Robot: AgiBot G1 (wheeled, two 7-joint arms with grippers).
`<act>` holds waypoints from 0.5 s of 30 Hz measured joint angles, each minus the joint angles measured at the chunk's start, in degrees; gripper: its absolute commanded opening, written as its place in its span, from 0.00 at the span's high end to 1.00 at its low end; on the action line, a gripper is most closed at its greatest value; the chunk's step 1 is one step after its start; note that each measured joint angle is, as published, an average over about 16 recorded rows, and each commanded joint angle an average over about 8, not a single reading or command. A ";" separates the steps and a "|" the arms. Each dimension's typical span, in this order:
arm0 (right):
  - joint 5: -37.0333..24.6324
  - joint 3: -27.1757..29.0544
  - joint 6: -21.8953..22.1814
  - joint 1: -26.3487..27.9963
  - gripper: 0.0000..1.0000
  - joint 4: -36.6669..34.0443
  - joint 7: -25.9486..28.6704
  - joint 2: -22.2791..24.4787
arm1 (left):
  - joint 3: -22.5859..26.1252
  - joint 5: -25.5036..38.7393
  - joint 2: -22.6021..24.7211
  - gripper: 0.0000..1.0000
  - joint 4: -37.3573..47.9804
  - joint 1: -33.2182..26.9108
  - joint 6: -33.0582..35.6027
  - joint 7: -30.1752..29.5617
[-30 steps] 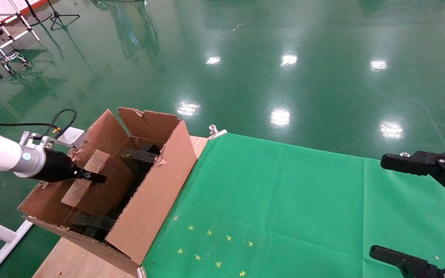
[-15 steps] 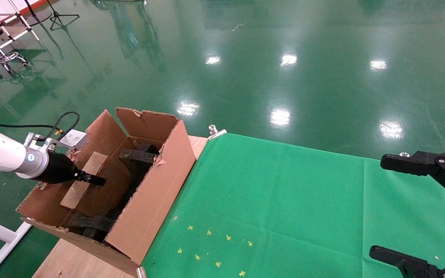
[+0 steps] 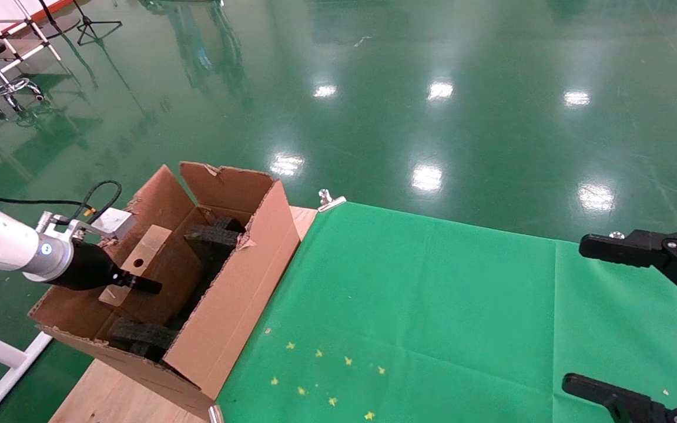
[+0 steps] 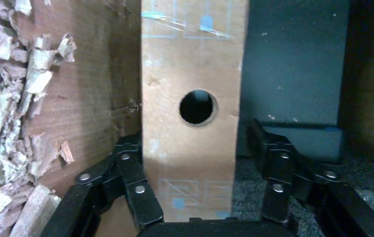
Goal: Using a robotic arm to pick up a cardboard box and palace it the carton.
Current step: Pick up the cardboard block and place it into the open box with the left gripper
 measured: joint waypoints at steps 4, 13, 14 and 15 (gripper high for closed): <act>0.00 0.00 0.00 0.00 0.00 0.00 0.00 0.00 | -0.05 -0.09 -0.09 0.00 -0.20 -0.22 0.12 0.08; 0.01 -0.02 0.00 0.01 0.00 -0.02 -0.01 0.00 | -0.69 -1.09 -1.18 0.00 -2.27 -1.71 1.46 1.98; 0.01 -0.02 0.00 0.01 0.00 -0.02 -0.01 0.00 | -0.95 -1.50 -1.47 0.00 -2.72 -1.87 1.96 2.54; 0.01 -0.02 0.00 0.01 0.00 -0.02 -0.02 0.00 | -1.29 -2.04 -1.82 0.00 -3.26 -2.04 2.57 3.24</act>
